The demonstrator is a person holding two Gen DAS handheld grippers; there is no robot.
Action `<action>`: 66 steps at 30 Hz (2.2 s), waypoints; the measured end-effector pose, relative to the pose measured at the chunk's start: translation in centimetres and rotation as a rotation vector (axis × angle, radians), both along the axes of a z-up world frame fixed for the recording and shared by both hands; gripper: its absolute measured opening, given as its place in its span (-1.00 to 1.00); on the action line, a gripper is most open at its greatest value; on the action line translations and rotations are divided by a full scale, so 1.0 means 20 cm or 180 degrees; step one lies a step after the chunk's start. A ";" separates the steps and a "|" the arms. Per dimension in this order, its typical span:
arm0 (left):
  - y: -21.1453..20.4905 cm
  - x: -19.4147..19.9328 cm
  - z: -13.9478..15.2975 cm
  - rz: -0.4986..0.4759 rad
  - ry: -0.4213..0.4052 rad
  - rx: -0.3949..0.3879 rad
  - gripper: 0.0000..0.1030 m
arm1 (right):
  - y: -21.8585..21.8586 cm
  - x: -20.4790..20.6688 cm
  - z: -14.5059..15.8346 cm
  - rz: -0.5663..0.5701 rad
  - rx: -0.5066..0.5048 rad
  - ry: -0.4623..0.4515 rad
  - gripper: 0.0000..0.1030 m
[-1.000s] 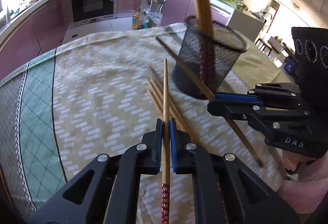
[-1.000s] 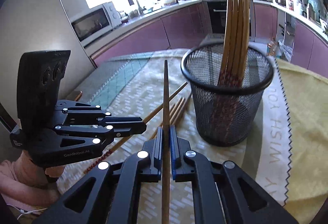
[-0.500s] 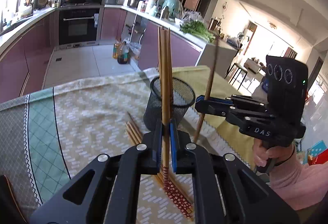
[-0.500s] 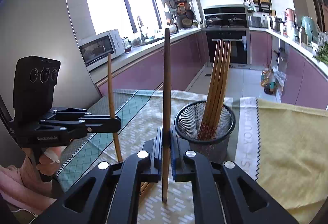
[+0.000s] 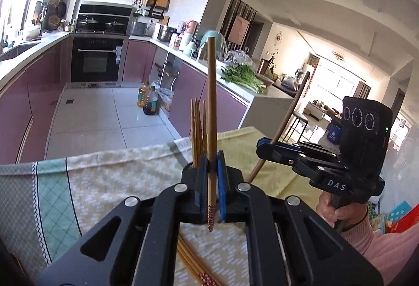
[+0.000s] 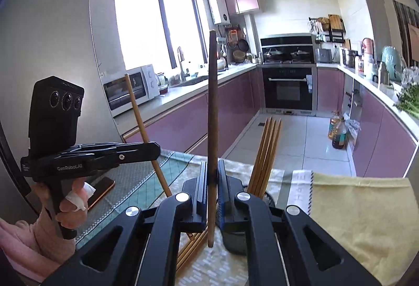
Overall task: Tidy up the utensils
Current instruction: 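Lower both held chopsticks into the mesh cup and open both tools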
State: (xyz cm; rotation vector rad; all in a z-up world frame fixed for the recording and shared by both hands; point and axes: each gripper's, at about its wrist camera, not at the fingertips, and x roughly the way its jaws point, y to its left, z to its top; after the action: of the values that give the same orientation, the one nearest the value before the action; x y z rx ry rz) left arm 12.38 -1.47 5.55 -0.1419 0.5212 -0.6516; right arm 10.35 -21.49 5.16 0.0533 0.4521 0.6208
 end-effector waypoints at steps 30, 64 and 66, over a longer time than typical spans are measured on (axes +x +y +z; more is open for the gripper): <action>-0.25 0.29 -0.17 -0.0159 0.0278 0.0718 -0.85 | 0.00 0.31 -0.19 -0.0180 -0.0136 0.0603 -0.88; -0.08 0.04 -0.24 0.0273 -0.0011 0.0814 -0.24 | 0.05 0.12 -0.21 0.0011 -0.0035 0.0401 -0.36; -0.04 -0.01 -0.26 0.0304 -0.0005 0.0819 -0.11 | 0.08 0.05 -0.22 0.0139 -0.0027 0.0392 -0.22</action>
State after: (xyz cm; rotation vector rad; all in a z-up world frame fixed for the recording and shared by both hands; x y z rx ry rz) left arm 12.18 -2.17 0.26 0.0756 0.5884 -0.4868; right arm 11.36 -19.94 0.80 0.0740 0.5762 0.6607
